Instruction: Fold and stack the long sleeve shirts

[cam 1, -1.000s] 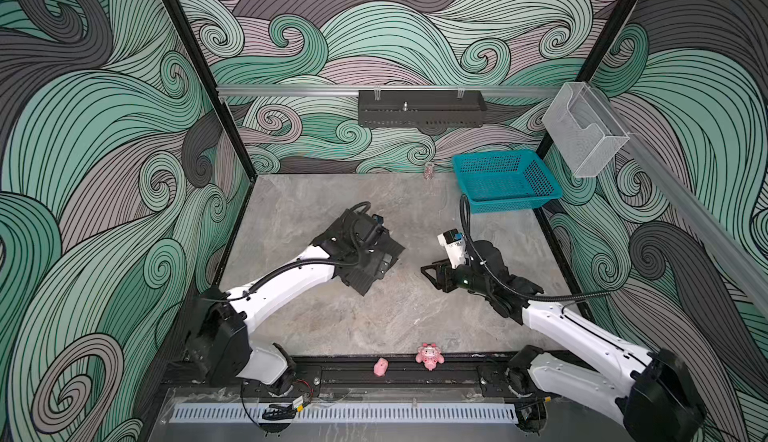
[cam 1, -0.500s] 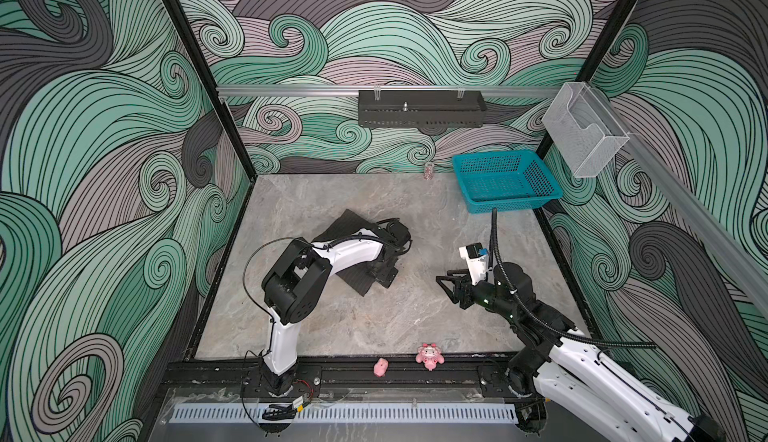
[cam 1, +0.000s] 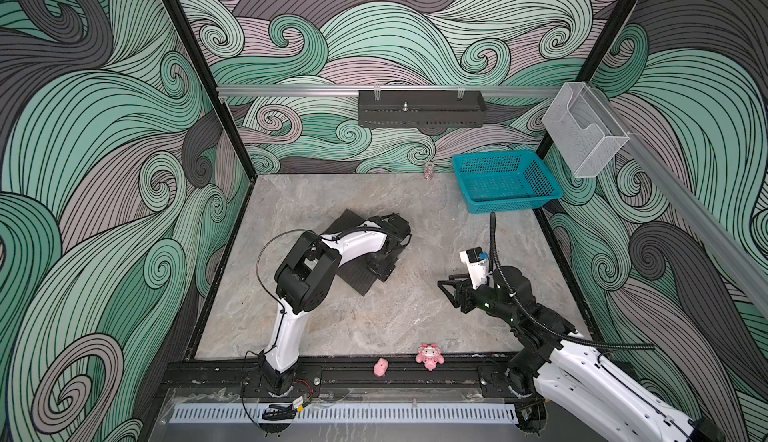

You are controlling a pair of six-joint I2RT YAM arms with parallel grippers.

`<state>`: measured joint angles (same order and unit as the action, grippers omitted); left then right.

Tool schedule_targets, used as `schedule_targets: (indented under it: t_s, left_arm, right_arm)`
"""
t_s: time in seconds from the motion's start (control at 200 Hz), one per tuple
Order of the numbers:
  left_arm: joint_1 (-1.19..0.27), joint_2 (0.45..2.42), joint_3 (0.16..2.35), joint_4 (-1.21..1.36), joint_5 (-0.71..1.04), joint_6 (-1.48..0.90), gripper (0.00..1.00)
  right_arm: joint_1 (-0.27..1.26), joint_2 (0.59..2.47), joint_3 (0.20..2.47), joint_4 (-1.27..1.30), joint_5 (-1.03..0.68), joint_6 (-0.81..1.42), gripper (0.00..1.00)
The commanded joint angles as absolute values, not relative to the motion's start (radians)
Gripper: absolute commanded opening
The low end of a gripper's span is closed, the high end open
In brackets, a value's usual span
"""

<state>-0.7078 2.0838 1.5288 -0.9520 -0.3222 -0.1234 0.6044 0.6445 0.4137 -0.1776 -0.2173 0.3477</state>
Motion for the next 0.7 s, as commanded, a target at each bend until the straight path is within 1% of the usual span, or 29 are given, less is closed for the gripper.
schedule_targets:
  t_s: [0.0, 0.08, 0.205, 0.275, 0.345, 0.395, 0.5, 0.575, 0.635, 0.69]
  left_arm:
    - [-0.679, 2.157, 1.538, -1.004, -0.3, -0.1, 0.93]
    - [-0.653, 2.176, 1.546, -1.034, -0.25, -0.116, 0.85]
    - [-0.63, 2.207, 1.551, -1.057, -0.206, -0.109, 0.69]
    - [-0.619, 2.235, 1.561, -1.073, -0.184, -0.105, 0.55]
    - [-0.609, 2.253, 1.565, -1.074, -0.164, -0.101, 0.38]
    - [-0.606, 2.263, 1.565, -1.068, -0.16, -0.1, 0.32]
    - [-0.603, 2.282, 1.569, -1.06, -0.162, -0.095, 0.15]
    - [-0.6, 2.29, 1.571, -1.054, -0.167, -0.093, 0.08]
    - [-0.597, 2.291, 1.571, -1.047, -0.171, -0.089, 0.0]
    - [-0.597, 2.287, 1.571, -1.04, -0.174, -0.084, 0.0]
  right_arm:
    - [0.605, 0.635, 0.405, -0.174, -0.206, 0.333, 0.51]
    - [0.604, 0.632, 0.405, -0.178, -0.202, 0.33, 0.52]
    - [0.604, 0.625, 0.401, -0.177, -0.199, 0.328, 0.52]
    - [0.604, 0.626, 0.397, -0.169, -0.197, 0.33, 0.52]
    - [0.604, 0.63, 0.397, -0.162, -0.199, 0.332, 0.52]
    - [0.604, 0.636, 0.397, -0.158, -0.201, 0.334, 0.52]
    - [0.604, 0.647, 0.4, -0.151, -0.205, 0.335, 0.52]
    - [0.603, 0.653, 0.4, -0.145, -0.206, 0.334, 0.52]
    - [0.604, 0.661, 0.4, -0.138, -0.209, 0.334, 0.52]
    - [0.603, 0.668, 0.403, -0.136, -0.211, 0.333, 0.52]
